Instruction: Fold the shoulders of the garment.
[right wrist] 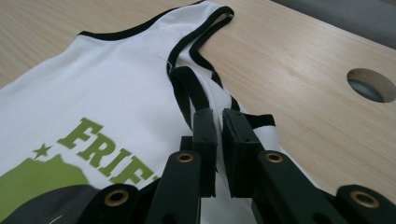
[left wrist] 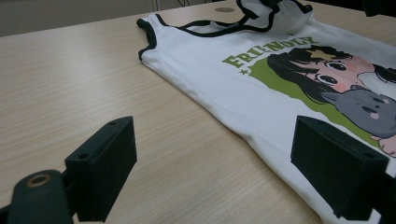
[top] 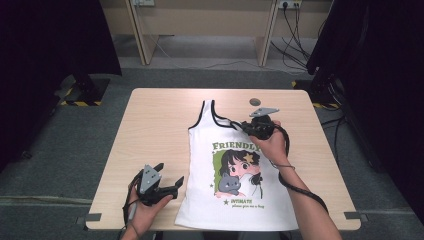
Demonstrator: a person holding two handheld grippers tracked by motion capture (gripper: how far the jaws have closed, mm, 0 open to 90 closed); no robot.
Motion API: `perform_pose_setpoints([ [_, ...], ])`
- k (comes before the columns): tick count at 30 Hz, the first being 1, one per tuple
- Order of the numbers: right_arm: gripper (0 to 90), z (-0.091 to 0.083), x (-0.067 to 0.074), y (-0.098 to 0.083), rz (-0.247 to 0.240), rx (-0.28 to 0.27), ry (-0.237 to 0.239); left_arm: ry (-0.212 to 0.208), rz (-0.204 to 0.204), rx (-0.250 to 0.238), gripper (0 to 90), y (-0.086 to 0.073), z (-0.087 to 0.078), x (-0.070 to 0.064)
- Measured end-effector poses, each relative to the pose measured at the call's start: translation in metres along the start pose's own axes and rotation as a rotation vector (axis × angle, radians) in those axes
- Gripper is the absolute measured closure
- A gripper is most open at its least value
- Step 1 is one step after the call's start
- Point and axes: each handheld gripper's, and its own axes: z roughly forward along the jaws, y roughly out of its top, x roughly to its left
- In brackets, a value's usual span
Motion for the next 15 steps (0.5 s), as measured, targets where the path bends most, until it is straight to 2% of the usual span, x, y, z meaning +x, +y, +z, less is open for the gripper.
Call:
perform_pose_setpoints([
  [3, 84.2, -0.003, 0.003, -0.002, -0.008, 0.001, 0.006, 0.001, 0.001, 0.001, 13.5, 0.0, 0.0, 0.0],
  [4, 84.2, -0.011, 0.008, -0.009, -0.022, -0.001, 0.02, 0.001, 0.001, 0.001, 13.5, 0.0, 0.0, 0.0],
  [8, 84.2, -0.011, 0.008, -0.009, -0.022, -0.001, 0.02, 0.002, -0.001, 0.001, 13.5, 0.0, 0.0, 0.0],
  [15, 84.0, -0.022, 0.016, -0.023, -0.047, 0.0, 0.033, 0.003, 0.0, 0.002, 13.5, 0.0, 0.0, 0.0],
])
